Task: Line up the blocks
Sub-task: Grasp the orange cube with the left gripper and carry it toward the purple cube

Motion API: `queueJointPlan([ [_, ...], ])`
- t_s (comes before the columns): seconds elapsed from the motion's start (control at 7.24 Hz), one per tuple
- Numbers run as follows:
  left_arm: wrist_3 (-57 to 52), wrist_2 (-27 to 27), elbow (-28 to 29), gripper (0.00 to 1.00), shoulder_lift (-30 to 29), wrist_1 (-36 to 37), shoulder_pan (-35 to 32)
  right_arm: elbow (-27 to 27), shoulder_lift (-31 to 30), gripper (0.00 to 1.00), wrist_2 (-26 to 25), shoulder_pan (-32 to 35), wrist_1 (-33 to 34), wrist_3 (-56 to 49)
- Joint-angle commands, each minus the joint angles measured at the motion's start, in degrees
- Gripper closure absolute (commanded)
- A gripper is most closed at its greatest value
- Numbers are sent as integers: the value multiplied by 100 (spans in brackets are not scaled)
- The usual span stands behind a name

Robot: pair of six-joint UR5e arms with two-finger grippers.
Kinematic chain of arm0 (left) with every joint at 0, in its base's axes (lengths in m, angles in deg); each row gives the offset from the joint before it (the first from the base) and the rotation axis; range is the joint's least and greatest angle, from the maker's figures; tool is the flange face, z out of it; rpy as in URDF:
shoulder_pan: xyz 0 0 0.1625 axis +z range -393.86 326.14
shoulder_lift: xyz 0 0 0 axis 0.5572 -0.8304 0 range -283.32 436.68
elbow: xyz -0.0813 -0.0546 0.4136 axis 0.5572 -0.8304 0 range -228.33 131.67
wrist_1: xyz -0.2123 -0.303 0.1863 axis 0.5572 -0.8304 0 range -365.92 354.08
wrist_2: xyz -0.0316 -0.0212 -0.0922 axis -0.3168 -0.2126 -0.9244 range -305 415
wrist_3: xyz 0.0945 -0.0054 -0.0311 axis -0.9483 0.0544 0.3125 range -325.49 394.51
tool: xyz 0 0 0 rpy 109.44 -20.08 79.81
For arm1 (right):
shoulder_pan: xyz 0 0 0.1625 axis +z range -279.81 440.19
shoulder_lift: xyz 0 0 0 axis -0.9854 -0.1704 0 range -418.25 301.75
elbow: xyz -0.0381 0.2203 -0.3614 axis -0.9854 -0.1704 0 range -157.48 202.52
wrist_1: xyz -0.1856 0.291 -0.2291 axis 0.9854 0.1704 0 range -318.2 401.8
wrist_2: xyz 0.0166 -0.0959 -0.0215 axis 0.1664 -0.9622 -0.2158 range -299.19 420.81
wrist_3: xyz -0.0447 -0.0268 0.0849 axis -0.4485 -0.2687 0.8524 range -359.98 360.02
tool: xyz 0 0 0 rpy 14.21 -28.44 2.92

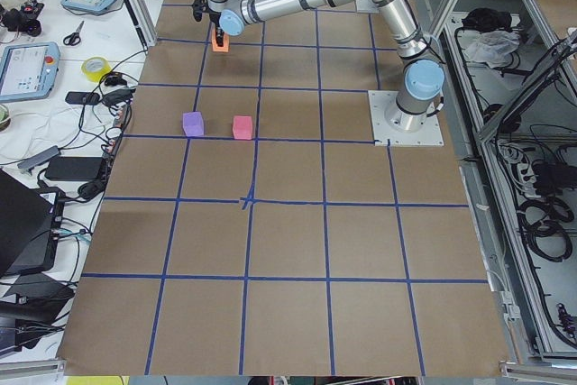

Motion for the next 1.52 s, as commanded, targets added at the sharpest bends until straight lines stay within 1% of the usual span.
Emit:
queueJointPlan([
  [0.0,-166,311,8,100,259,-117,297,0,9,0,-3,-1,8,-1],
  [0.14,-305,267,8,100,400,-474,612,0,9,0,-3,-1,17,-1],
  [0.28,-481,-238,-1,100,532,-739,963,0,9,0,6,-1,17,-1],
  [0.41,-735,-400,-10,100,655,-1046,1384,0,9,0,6,-1,17,-1],
  [0.55,-1129,-332,-62,100,778,-1154,1632,0,9,0,6,-1,17,-1],
  [0.83,-2017,-322,-124,100,954,-1645,2404,0,0,0,6,-1,17,-1],
  [0.97,-2360,-296,-324,100,990,-1630,2582,0,0,0,6,-1,17,7],
  [1.11,-2703,-52,-578,100,1042,-1542,2793,0,9,0,6,-1,17,-1],
  [1.24,-2941,-15,-772,100,1086,-1420,2899,0,9,0,6,8,17,-1],
  [1.38,-3352,-14,-888,100,1043,-1070,2961,0,0,0,6,0,17,-1],
])
